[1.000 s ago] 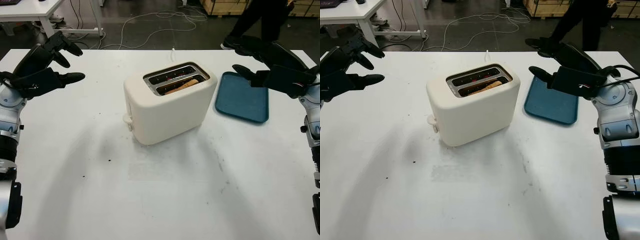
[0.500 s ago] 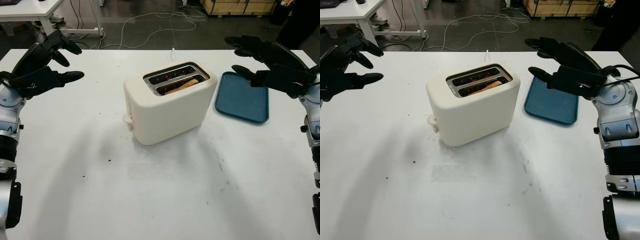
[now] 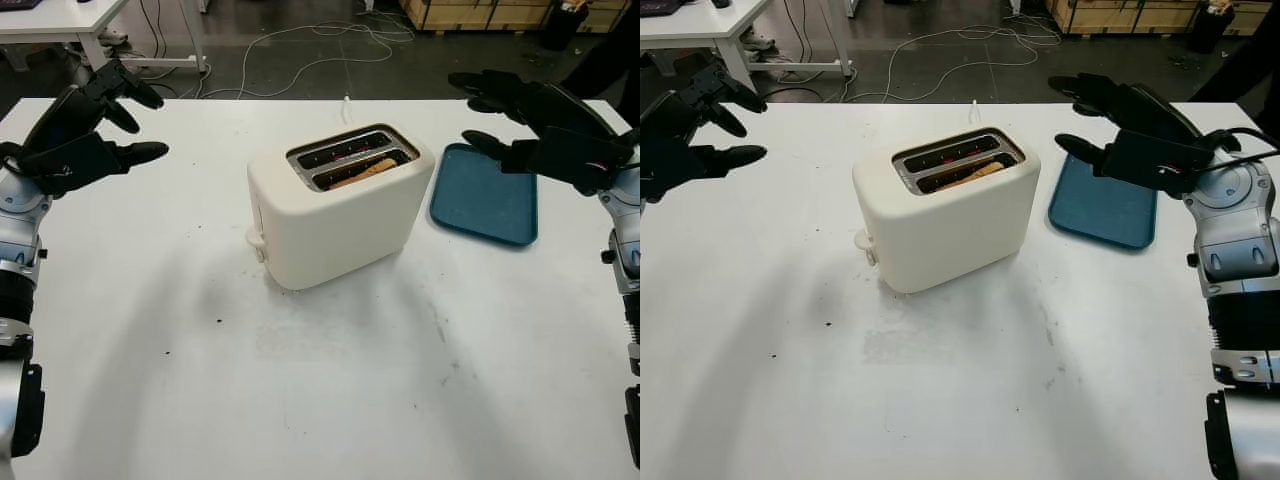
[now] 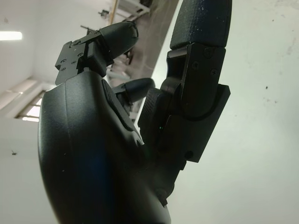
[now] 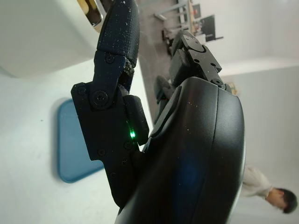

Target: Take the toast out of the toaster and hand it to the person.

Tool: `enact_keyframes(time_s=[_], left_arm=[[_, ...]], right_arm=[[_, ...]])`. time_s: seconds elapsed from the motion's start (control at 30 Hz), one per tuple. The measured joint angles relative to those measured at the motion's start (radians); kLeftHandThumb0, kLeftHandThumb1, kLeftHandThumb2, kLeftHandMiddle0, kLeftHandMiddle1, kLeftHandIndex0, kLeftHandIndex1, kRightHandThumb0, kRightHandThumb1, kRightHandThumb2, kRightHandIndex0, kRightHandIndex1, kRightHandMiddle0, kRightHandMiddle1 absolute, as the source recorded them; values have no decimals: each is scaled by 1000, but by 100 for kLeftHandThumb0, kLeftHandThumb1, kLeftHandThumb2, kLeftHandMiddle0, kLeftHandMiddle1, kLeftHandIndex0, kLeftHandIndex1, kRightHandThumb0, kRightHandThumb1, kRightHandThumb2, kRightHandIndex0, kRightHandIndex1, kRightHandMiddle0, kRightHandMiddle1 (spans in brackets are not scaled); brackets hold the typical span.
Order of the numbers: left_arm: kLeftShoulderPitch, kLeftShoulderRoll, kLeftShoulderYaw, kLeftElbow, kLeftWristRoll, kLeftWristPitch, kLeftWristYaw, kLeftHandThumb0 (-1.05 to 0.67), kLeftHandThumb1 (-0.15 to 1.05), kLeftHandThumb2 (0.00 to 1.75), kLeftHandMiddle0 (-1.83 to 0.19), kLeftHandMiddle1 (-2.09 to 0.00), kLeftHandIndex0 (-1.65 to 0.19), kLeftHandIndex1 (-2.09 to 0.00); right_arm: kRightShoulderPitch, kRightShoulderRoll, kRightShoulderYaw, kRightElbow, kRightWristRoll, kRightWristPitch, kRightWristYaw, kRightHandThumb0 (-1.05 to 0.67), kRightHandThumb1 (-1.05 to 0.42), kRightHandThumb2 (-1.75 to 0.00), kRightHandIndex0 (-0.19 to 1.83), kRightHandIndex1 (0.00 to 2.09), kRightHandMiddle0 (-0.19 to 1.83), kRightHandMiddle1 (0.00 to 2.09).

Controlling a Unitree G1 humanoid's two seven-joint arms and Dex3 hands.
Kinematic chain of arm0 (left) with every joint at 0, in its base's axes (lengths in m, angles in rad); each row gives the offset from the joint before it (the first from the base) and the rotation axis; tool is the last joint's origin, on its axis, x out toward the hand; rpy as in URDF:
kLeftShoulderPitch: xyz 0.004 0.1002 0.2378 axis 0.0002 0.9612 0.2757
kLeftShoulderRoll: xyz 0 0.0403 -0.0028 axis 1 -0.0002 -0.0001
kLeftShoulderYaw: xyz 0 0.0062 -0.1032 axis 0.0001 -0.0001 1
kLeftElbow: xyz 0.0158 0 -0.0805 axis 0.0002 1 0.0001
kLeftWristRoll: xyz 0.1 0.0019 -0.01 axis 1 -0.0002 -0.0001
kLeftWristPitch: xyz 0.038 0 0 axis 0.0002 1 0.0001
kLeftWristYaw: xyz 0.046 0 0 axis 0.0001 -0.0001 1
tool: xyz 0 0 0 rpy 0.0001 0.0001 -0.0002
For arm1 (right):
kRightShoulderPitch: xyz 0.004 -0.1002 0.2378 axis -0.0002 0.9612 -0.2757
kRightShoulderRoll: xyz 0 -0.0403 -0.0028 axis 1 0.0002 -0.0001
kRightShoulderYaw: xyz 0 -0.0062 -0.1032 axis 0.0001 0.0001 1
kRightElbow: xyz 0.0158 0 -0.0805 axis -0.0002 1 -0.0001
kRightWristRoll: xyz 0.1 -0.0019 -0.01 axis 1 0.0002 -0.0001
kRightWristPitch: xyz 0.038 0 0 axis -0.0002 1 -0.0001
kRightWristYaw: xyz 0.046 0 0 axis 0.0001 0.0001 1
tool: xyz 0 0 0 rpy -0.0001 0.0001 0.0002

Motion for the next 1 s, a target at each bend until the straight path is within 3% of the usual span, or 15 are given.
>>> enact_keyframes(time_s=[1.0], left_arm=[[0,-2,0,1,-4,0,-1,-105,92,29,0,-170,0,-142]], right_arm=[[-1,0,-1,5,-2,11,-4,-87,-92,-58,0,62,29,1]])
